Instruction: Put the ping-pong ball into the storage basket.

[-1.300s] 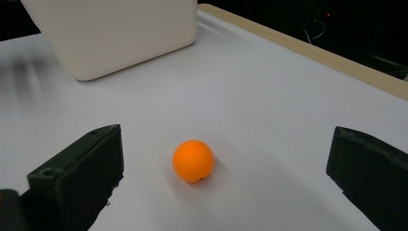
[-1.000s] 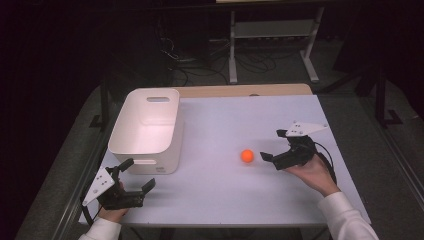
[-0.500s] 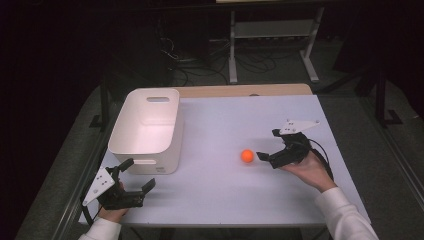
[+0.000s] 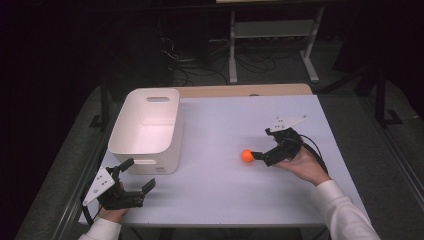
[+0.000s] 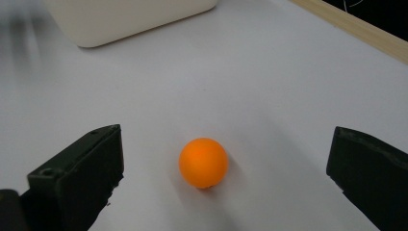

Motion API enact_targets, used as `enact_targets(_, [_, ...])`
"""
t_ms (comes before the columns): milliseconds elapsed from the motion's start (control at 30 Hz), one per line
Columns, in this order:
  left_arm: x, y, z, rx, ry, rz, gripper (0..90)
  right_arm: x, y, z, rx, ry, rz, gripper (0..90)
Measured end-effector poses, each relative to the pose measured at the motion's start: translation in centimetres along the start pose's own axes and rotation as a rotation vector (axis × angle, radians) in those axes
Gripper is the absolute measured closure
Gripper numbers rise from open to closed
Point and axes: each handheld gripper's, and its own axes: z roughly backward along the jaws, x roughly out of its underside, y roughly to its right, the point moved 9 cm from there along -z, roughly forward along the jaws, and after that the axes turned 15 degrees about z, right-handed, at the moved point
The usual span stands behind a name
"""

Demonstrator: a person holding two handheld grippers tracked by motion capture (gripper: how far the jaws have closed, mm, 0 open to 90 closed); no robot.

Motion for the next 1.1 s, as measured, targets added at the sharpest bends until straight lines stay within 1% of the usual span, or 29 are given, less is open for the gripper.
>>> enact_targets(133, [0.0,0.0,0.0,0.001,0.001,0.004,0.0,0.3,-0.1,-0.6,-0.014,-0.030,0.000,0.0])
enact_targets(167, [0.0,0.0,0.0,0.001,0.002,0.004,0.0,0.4,-0.1,-0.7,-0.015,-0.036,0.007,0.0])
enact_targets(200, [0.0,0.0,0.0,0.002,0.000,0.006,0.0,0.4,-0.2,-0.8,-0.021,-0.044,0.001,0.0])
enact_targets(233, [0.0,0.0,0.0,0.002,0.001,0.008,0.0,0.4,-0.1,-0.9,-0.023,-0.046,0.010,0.0])
enact_targets(400, [0.0,0.0,-0.1,0.003,-0.004,0.001,0.0,0.1,-0.2,-1.4,-0.044,-0.074,0.022,0.0])
enact_targets(567, [0.1,0.0,-0.1,0.003,-0.003,0.008,0.0,0.0,-0.4,-2.1,-0.068,-0.097,0.028,0.0])
enact_targets(600, [0.1,0.0,-0.1,0.001,-0.004,0.010,0.0,0.0,-0.4,-2.3,-0.073,-0.100,0.037,0.0])
enact_targets(767, [0.1,0.0,-0.1,0.002,-0.002,0.011,0.0,0.0,-0.6,-2.9,-0.095,-0.126,0.034,0.0])
enact_targets(800, [0.1,0.0,-0.1,0.002,-0.002,0.011,0.0,-0.1,-0.6,-3.0,-0.097,-0.127,0.044,0.0])
enact_targets(867, [0.1,0.0,-0.1,0.002,-0.003,0.011,0.0,-0.1,-0.6,-3.3,-0.107,-0.133,0.037,0.0])
enact_targets(933, [0.1,0.0,-0.1,0.002,-0.004,0.010,0.0,0.0,-0.6,-3.5,-0.113,-0.143,0.045,0.0])
enact_targets(967, [0.1,0.0,-0.1,0.002,-0.003,0.010,0.0,0.0,-0.5,-3.7,-0.111,-0.145,0.065,0.0])
enact_targets(1000, [0.1,0.0,-0.1,0.002,-0.002,0.012,0.0,0.1,-0.6,-3.8,-0.115,-0.151,0.060,0.0])
enact_targets(1033, [0.1,0.0,-0.1,0.002,-0.003,0.012,0.0,0.1,-0.7,-4.0,-0.119,-0.156,0.067,0.0])
enact_targets(1067, [0.1,-0.1,-0.1,-0.001,-0.010,0.003,0.0,0.2,-0.7,-4.1,-0.124,-0.160,0.067,0.0])
enact_targets(1100, [0.1,0.0,-0.1,0.001,-0.006,0.008,0.0,0.2,-0.8,-4.2,-0.128,-0.163,0.067,0.0])
